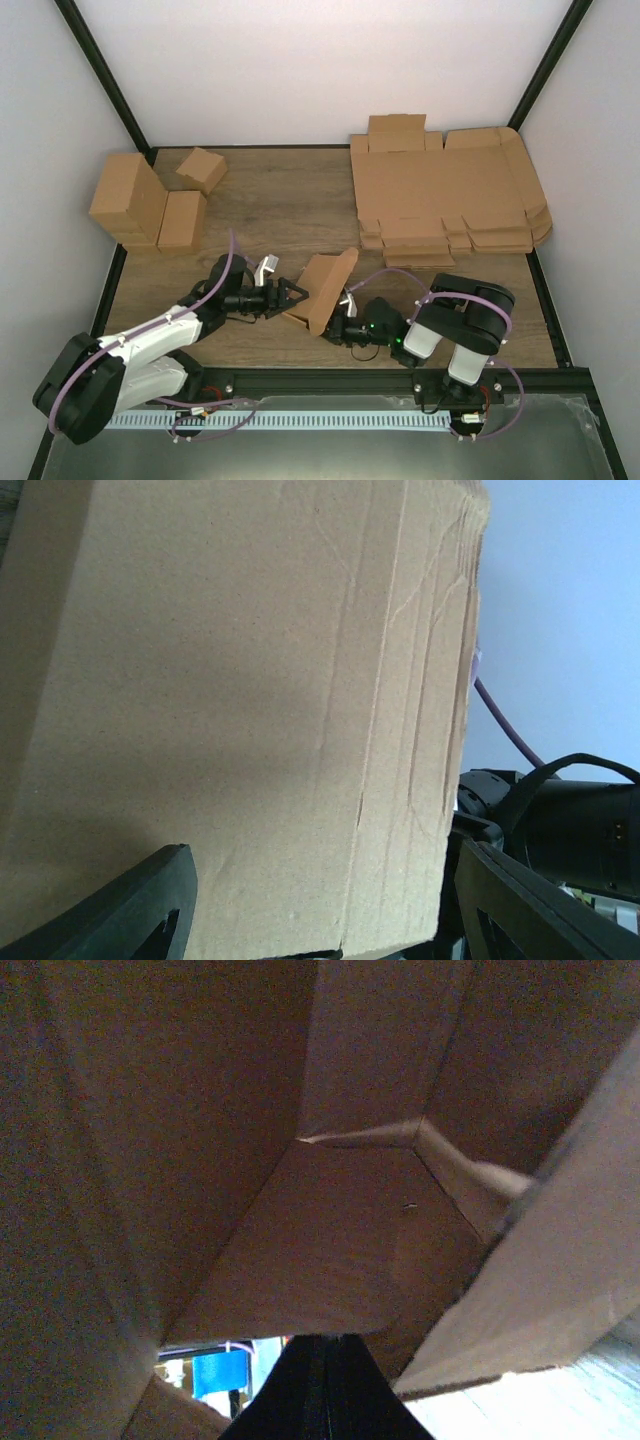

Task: Fold the paper box

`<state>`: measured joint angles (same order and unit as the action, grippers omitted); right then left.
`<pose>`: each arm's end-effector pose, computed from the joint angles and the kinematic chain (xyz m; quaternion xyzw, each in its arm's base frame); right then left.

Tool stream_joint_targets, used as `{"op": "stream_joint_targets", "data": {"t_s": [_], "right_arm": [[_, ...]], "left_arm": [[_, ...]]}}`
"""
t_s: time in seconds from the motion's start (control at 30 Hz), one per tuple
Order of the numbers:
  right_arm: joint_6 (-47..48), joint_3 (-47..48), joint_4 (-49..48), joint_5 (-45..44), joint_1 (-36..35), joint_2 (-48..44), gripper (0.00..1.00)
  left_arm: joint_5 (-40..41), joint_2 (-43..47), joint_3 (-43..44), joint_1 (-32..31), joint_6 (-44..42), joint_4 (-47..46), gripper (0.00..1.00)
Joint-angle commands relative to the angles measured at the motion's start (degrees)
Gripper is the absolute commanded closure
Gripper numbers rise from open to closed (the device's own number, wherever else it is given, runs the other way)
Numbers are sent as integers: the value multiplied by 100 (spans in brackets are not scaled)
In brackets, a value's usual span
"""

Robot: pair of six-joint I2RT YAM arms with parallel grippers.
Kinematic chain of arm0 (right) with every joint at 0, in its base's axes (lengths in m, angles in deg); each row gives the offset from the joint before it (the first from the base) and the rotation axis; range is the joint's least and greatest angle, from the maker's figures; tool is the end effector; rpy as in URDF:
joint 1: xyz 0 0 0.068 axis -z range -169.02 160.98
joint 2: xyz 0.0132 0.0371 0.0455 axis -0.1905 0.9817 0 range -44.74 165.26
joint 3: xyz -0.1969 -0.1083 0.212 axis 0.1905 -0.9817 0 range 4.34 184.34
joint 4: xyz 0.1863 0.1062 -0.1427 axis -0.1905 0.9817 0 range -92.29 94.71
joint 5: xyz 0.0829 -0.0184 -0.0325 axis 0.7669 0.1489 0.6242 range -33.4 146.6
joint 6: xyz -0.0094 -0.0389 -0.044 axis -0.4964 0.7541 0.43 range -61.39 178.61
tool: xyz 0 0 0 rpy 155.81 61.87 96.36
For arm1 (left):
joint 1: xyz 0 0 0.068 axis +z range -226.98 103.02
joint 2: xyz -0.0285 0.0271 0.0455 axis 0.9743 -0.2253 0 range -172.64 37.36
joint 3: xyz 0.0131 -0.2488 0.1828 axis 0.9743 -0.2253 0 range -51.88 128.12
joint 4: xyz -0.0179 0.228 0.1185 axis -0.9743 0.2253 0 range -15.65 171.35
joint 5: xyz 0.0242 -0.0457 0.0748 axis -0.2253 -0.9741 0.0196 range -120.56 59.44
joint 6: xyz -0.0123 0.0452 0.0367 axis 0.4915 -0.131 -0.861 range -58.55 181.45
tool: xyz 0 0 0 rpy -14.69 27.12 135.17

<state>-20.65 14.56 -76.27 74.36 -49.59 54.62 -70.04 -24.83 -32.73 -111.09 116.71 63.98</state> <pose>0.1084 0.2192 0.1406 0.0349 0.7896 0.6059 0.0910 0.1393 -0.1278 0.2013 0.0077 0.8415 -0.5283 0.1126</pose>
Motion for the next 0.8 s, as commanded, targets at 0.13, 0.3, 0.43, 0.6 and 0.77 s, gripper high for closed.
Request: {"op": "stream_joint_targets", "data": {"t_s": [0.13, 0.3, 0.43, 0.6, 0.77], "right_arm": [[176, 146, -113, -328, -41, 140, 99], [396, -211, 601, -173, -42, -721, 99], [964, -285, 2610, -441, -40, -2075, 97], [1321, -432, 4207, -1089, 21, -3510, 96], [1650, -382, 5601, -1365, 497, -4642, 89]], "left_arm": [[14, -164, -61, -37, -297, 198, 26], [166, -109, 86, -35, -481, 569, 26], [294, -109, 351, -35, -745, 1014, 26], [330, -254, 649, -42, -923, 1246, 26], [479, -439, 1138, -134, -1437, 1946, 26]]}}
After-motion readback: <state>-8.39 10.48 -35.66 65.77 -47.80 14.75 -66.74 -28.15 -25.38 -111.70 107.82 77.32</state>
